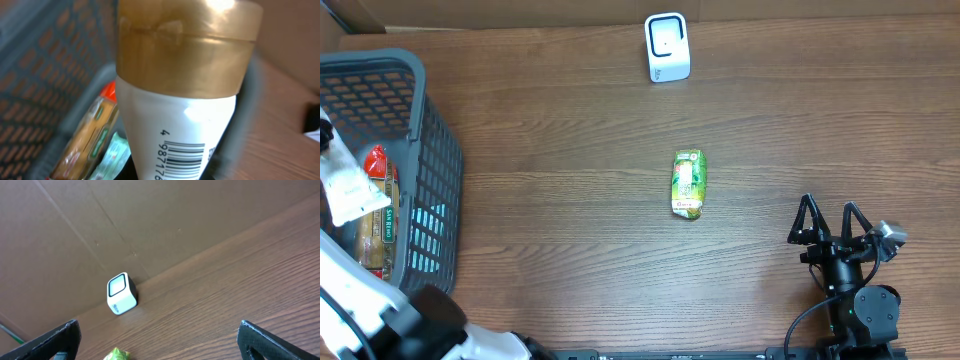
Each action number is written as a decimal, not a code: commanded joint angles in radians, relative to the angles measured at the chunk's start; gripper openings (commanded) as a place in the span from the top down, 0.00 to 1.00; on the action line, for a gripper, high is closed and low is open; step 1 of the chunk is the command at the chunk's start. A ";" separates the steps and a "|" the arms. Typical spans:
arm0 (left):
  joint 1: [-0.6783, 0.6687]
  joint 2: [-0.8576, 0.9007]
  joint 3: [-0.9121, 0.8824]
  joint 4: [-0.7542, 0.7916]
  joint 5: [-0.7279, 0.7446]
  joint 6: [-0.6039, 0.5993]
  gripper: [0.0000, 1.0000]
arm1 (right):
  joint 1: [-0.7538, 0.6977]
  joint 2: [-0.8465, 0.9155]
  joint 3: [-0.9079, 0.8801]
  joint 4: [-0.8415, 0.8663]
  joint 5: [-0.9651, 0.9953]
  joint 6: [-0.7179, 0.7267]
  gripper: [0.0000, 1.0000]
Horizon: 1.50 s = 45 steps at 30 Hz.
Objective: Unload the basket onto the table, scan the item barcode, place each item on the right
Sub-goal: 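Return the left gripper to the basket and grasp the white gold-capped tube, then place the white tube on the table left of the green carton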
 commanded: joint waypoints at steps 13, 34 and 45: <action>-0.470 -0.279 0.056 -0.156 0.104 -0.179 0.96 | -0.004 -0.012 -0.010 0.004 0.006 -0.001 0.00; -1.138 -0.260 -0.949 0.523 -0.260 -0.727 0.96 | -0.004 -0.012 -0.010 0.004 0.006 -0.001 0.00; -1.108 -0.128 -1.141 0.797 -0.059 -0.783 0.96 | -0.004 -0.012 -0.010 0.005 0.006 -0.001 0.00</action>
